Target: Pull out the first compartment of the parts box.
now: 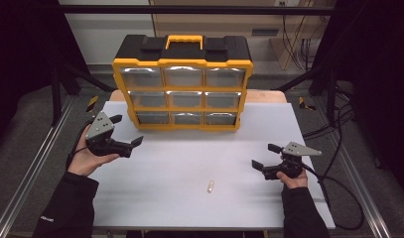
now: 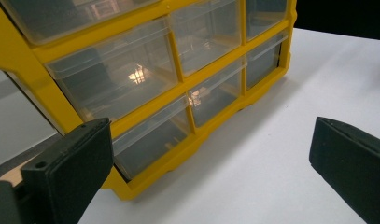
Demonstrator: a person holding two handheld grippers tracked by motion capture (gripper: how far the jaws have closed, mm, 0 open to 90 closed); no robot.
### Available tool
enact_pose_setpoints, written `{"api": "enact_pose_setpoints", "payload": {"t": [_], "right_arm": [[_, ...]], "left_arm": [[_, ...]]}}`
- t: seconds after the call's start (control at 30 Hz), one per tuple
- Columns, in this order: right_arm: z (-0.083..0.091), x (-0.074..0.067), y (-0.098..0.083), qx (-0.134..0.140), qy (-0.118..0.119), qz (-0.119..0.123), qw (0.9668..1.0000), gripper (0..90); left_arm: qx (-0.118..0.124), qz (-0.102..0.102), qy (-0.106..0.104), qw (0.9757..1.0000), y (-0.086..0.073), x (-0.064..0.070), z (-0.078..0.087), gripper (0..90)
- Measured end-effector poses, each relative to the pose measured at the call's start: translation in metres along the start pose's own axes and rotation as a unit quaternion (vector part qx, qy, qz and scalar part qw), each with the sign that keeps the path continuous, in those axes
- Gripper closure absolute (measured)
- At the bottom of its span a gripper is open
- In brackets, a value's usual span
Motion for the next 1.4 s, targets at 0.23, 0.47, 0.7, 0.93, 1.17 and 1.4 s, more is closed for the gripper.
{"api": "enact_pose_setpoints", "payload": {"t": [0.23,0.47,0.7,0.93,1.17,1.4], "right_arm": [[0.0,0.0,0.0,-0.001,0.001,-0.001,1.0,1.3],[0.0,0.0,0.0,0.0,0.001,0.0,1.0,1.3],[0.0,-0.001,0.0,-0.001,0.002,0.0,1.0,1.3],[0.0,-0.001,0.0,0.0,0.002,0.0,1.0,1.3],[0.0,-0.001,0.0,-0.001,0.001,0.0,1.0,1.3],[0.0,-0.001,0.0,-0.001,0.001,0.0,1.0,1.3]], "left_arm": [[-0.007,-0.014,0.004,0.9999,0.007,-0.002,-0.001,0.0],[-0.018,-0.025,0.005,0.9995,0.013,-0.004,-0.002,0.0],[-0.024,-0.042,0.007,0.9988,0.022,-0.005,-0.004,0.0],[-0.028,-0.055,0.011,0.998,0.027,-0.008,-0.004,0.0],[-0.038,-0.073,0.018,0.9965,0.034,-0.011,-0.005,0.0],[-0.048,-0.093,0.024,0.9942,0.041,-0.012,-0.007,0.0]]}}
Point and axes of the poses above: each handheld gripper's, and its own axes: z roughly backward along the jaws, y roughly out of its top, x roughly to its right, the point moved 4 cm from there along -z, roughly forward along the jaws, and after that the axes turned 10 degrees about -z, right-handed, at the moved point
